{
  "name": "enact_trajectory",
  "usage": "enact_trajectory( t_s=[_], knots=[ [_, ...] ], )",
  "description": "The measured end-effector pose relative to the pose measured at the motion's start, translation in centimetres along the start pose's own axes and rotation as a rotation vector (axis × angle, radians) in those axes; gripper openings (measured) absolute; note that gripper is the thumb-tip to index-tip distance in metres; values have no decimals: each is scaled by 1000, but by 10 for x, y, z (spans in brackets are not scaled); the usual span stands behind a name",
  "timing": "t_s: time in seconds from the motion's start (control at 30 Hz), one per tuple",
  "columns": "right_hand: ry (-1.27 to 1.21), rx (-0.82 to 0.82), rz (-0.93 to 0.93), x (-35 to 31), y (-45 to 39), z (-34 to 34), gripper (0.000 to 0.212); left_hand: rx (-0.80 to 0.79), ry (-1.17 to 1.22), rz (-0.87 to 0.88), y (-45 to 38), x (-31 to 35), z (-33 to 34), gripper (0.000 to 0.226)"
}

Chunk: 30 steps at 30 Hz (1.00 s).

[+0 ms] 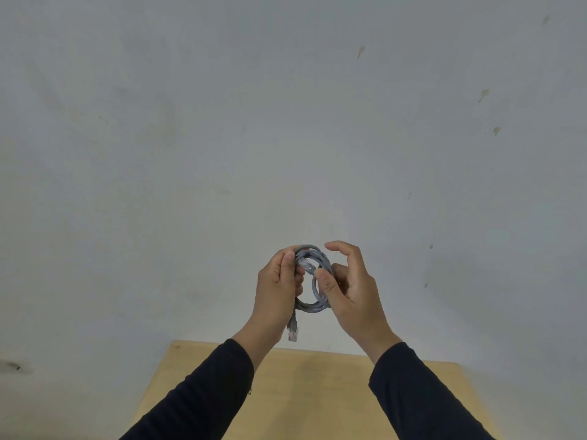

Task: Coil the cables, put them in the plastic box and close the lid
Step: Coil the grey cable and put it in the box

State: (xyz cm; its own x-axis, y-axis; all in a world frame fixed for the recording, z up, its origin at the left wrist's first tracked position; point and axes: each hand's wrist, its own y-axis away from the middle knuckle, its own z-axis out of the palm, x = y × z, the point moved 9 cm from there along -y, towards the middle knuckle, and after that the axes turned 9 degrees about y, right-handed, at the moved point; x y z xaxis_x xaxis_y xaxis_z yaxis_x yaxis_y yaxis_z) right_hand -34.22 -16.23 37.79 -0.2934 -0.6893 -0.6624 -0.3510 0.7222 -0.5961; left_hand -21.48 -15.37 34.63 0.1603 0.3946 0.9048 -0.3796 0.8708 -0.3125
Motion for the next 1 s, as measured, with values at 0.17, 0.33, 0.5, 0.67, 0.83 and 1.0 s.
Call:
enact_trajectory(
  t_s=[0.17, 0.33, 0.5, 0.67, 0.83, 1.0],
  knots=[
    [-16, -77, 1, 0, 2, 2, 30, -56, 12, -43, 3, -1, 5, 35],
    [-31, -150, 11, -1, -1, 9, 27, -93, 48, -129, -4, -3, 2, 35],
    [41, -55, 59, 4, -2, 11, 27, -43, -59, -6, 9, 3, 5, 34],
    [2, -16, 157, 15, 13, 21, 28, -44, -16, -39, 22, -7, -3, 36],
    [-49, 35, 264, 29, 27, 26, 30, -99, 18, -169, 25, -24, -4, 37],
    [-76, 104, 402, 49, 55, 30, 31, -137, -21, -315, 40, -55, -5, 36]
  ],
)
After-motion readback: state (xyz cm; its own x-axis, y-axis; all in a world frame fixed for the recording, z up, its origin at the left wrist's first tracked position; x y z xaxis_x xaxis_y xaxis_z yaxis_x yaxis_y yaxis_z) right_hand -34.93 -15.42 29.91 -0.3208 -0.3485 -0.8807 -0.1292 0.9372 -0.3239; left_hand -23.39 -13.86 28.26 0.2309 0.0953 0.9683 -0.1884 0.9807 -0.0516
